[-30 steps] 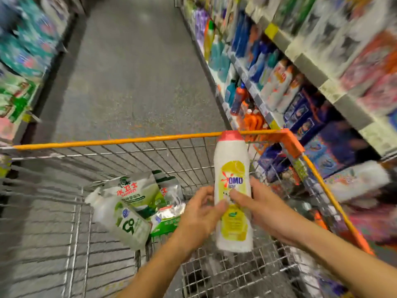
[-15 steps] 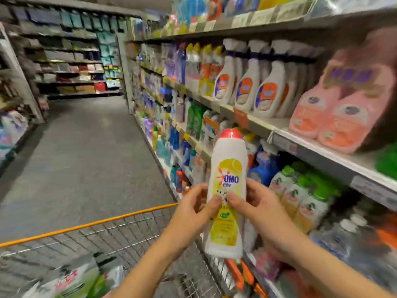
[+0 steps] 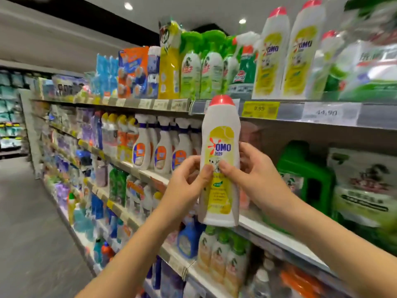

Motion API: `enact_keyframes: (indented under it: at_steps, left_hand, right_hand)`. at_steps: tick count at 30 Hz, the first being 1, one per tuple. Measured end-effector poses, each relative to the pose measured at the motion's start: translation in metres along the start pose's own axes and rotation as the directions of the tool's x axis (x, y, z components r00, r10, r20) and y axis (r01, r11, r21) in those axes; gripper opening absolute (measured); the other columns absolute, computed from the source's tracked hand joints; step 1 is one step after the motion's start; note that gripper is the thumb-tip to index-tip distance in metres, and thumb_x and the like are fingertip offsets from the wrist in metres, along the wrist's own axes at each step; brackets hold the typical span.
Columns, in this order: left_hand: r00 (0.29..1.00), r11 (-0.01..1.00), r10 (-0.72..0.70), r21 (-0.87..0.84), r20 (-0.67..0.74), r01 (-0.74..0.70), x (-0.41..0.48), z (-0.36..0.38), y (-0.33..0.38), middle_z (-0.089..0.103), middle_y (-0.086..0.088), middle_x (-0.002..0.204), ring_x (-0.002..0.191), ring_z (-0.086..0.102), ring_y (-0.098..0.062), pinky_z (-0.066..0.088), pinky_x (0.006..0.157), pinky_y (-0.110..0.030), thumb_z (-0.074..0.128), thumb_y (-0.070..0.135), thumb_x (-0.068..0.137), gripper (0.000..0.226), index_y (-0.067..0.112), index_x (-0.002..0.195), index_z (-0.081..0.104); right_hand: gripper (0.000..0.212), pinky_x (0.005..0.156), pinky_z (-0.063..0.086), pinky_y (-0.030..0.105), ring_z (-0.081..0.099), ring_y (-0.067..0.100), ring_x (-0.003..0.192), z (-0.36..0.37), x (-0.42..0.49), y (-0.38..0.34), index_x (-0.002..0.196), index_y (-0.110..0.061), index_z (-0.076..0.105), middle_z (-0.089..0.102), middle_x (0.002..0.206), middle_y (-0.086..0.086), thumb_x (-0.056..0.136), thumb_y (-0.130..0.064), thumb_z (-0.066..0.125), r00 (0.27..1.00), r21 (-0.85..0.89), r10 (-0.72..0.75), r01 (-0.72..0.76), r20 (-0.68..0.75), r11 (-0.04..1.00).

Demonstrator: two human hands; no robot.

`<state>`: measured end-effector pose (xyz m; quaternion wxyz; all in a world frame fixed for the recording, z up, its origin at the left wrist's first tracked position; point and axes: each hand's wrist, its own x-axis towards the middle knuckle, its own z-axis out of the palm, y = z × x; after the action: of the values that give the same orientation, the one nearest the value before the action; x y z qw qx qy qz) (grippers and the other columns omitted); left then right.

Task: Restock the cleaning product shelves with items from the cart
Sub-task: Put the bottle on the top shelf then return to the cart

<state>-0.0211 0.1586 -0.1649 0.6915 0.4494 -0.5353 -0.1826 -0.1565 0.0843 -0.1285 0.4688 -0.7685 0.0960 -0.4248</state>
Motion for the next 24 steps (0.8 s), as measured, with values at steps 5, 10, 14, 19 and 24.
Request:
enact_keyframes:
  at_steps: [5,10,14,19,24]
  left_hand:
    - [0.988,0.990,0.131,-0.072,0.082,-0.125,0.076,0.012,0.017,0.072,0.004,0.092,0.085,0.069,-0.005,0.053,0.069,-0.018,0.055,0.034,0.081,0.033,0.013,0.106,0.061]
    - [0.954,0.957,0.276,-0.126,0.119,-0.261,0.152,0.027,0.041,0.068,0.001,0.090,0.079,0.067,-0.003,0.053,0.067,-0.018,0.052,0.027,0.090,0.023,0.010,0.103,0.060]
    - [0.926,0.931,0.363,-0.074,0.106,-0.356,0.212,0.040,0.062,0.066,-0.007,0.099,0.093,0.065,-0.015,0.057,0.078,-0.035,0.048,0.023,0.100,0.014,0.016,0.097,0.060]
    - [0.897,0.906,0.423,-0.090,0.127,-0.415,0.261,0.061,0.077,0.066,-0.004,0.095,0.085,0.066,-0.010,0.054,0.069,-0.024,0.047,0.023,0.101,0.016,0.014,0.095,0.059]
    - [0.885,0.906,0.422,-0.126,0.195,-0.404,0.278,0.084,0.069,0.068,-0.002,0.092,0.078,0.067,-0.003,0.053,0.063,-0.018,0.049,0.023,0.100,0.016,0.010,0.099,0.059]
  right_hand:
    - [0.038,0.086,0.057,0.036,0.069,0.012,0.097,-0.029,0.057,-0.025,0.124,-0.011,0.052,0.070,0.110,0.002,0.089,-0.008,0.066,0.986,-0.188,-0.137,0.118,-0.092,0.975]
    - [0.069,0.087,0.057,0.038,0.069,0.012,0.099,-0.059,0.117,-0.064,0.142,-0.020,0.025,0.064,0.110,-0.006,0.089,-0.004,0.065,0.952,-0.385,-0.301,0.257,-0.059,0.886]
    - [0.085,0.073,0.057,0.021,0.068,0.002,0.088,-0.089,0.164,-0.102,0.150,-0.016,0.010,0.054,0.105,-0.010,0.088,-0.003,0.067,0.933,-0.586,-0.360,0.300,0.015,0.753]
    - [0.084,0.068,0.053,0.014,0.066,-0.008,0.081,-0.117,0.201,-0.128,0.147,-0.008,0.013,0.058,0.098,-0.010,0.085,-0.002,0.069,0.931,-0.728,-0.363,0.269,0.029,0.631]
    - [0.089,0.066,0.053,0.013,0.065,-0.010,0.080,-0.144,0.202,-0.134,0.150,-0.010,0.010,0.058,0.098,-0.012,0.084,-0.006,0.070,0.953,-0.814,-0.302,0.188,0.016,0.550]
